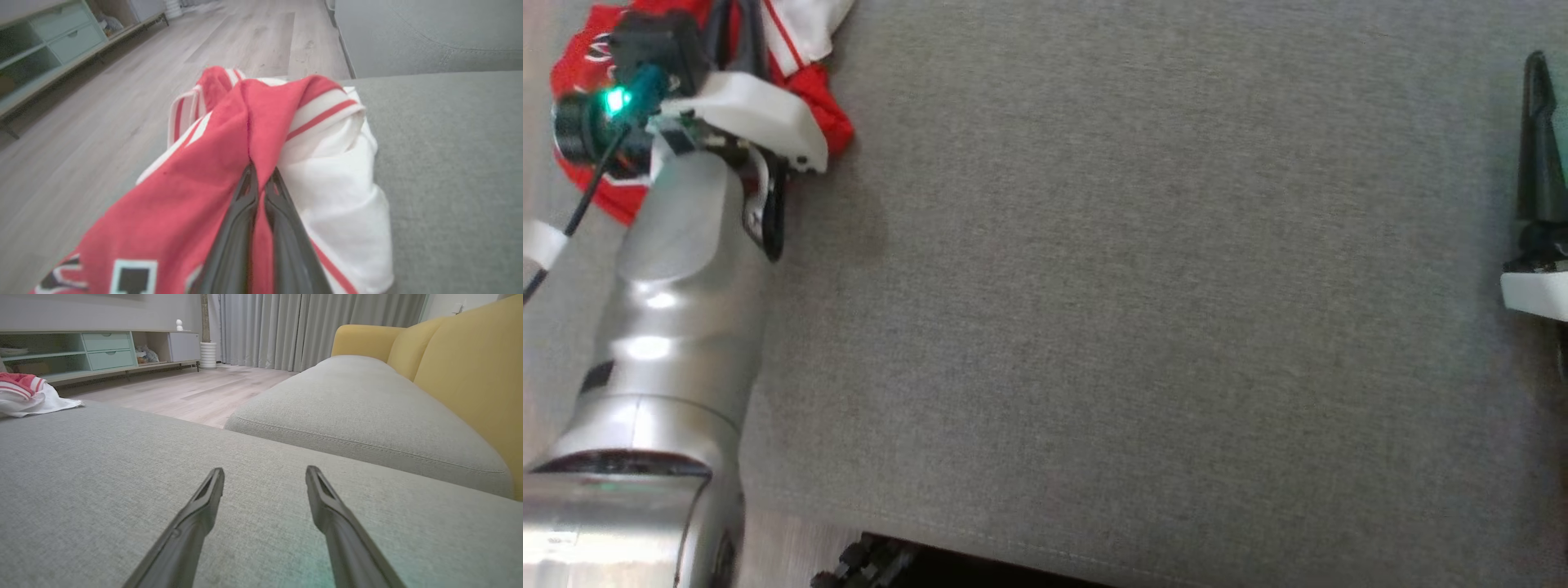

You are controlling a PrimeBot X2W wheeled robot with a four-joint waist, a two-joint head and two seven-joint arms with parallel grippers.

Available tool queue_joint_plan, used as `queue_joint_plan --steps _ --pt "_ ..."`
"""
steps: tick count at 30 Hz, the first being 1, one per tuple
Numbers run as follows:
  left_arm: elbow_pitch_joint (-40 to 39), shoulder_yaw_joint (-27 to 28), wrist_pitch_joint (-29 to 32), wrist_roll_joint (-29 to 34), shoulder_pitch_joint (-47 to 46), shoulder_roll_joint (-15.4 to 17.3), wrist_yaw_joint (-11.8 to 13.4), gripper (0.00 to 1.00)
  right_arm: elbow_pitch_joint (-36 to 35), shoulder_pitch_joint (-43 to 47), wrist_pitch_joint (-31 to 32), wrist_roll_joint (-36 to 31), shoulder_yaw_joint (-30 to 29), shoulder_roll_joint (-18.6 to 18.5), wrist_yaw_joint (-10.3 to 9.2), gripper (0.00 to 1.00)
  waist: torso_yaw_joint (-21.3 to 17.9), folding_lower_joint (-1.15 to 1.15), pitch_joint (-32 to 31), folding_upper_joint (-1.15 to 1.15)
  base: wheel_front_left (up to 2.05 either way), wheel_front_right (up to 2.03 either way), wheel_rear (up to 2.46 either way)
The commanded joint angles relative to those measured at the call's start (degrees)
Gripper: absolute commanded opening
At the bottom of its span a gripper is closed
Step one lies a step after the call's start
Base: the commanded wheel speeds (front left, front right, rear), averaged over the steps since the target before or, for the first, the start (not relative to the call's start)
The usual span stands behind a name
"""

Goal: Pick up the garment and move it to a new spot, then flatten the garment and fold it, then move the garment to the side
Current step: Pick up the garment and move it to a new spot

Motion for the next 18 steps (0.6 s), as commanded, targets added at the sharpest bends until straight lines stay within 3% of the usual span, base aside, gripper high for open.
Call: queue_joint_plan --steps 1,8,18 --pt "-2.64 -0.02 -0.85 1.40 -2.32 3.66 0.65 0.00 2.75 4.70 0.64 -0.22 0.70 0.32 -0.04 1.00 -0.81 -0.01 -0.99 0.00 0.00 0.00 0.00" --pt "-20.56 -2.70 -1.08 5.05 -2.95 5.86 0.21 0.00 4.53 4.50 0.64 -0.02 2.53 5.63 -0.04 1.00 -3.71 -0.01 -9.90 0.00 0.00 0.00 0.00" --pt "-33.89 -7.81 -1.10 6.36 -8.40 6.60 -3.12 0.00 5.52 7.30 0.64 1.23 2.21 13.50 -0.04 1.00 -15.42 -0.01 -20.89 0.00 0.00 0.00 0.00"
